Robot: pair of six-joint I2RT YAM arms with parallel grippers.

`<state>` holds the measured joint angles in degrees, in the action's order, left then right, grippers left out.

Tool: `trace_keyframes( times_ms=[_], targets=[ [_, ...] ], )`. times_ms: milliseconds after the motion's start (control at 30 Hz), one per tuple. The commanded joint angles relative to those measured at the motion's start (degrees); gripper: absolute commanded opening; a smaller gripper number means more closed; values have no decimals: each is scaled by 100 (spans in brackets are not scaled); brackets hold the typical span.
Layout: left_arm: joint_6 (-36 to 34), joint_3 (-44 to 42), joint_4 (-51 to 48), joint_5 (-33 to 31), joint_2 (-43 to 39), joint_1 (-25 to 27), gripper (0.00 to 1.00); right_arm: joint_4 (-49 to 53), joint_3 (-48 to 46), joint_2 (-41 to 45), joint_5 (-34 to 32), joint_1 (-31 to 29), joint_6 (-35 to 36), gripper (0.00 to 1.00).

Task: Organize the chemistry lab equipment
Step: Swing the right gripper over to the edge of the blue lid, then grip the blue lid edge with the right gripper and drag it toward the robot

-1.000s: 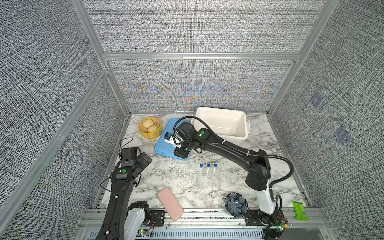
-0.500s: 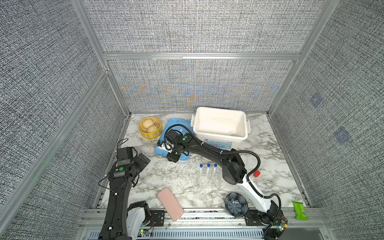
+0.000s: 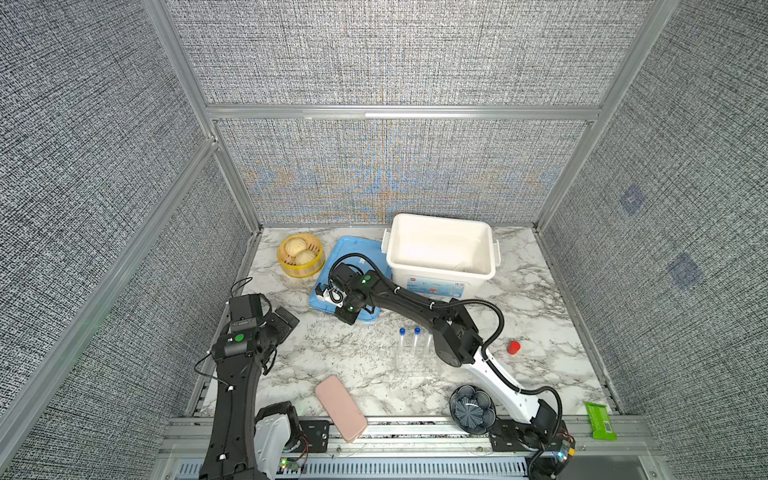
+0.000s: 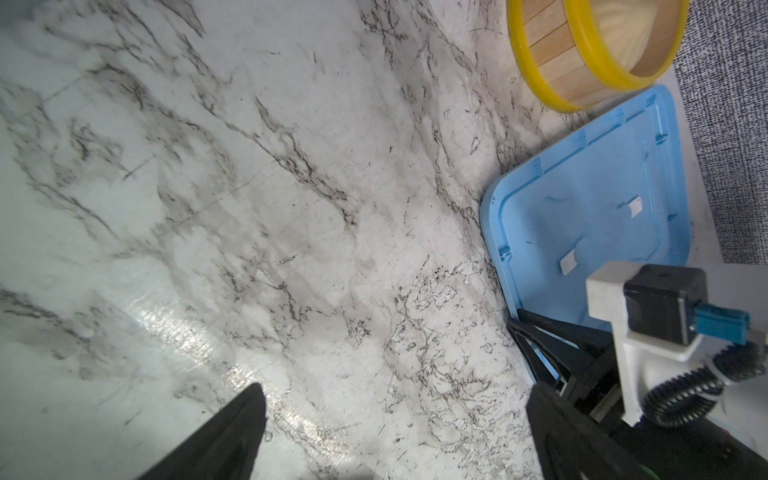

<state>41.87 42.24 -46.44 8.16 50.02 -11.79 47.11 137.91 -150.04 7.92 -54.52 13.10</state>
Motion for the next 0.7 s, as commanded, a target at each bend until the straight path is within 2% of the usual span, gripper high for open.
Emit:
trace_keyframes(
  times_ms=[0, 233, 533, 667],
  targets=[
    [3, 29, -78, 225, -64, -24, 99, 334, -18, -27, 170, -32, -42, 7],
    [88, 68, -209, 294, -306, -37, 99, 212, 117, 87, 315, -72, 44, 0],
    [197, 164, -202, 590, -579, -42, 99, -151, -71, 703, 503, -108, -298, 0],
    [220, 218, -119, 657, -484, -38, 99, -572, -535, 1130, 729, -111, -466, 0]
  ],
)
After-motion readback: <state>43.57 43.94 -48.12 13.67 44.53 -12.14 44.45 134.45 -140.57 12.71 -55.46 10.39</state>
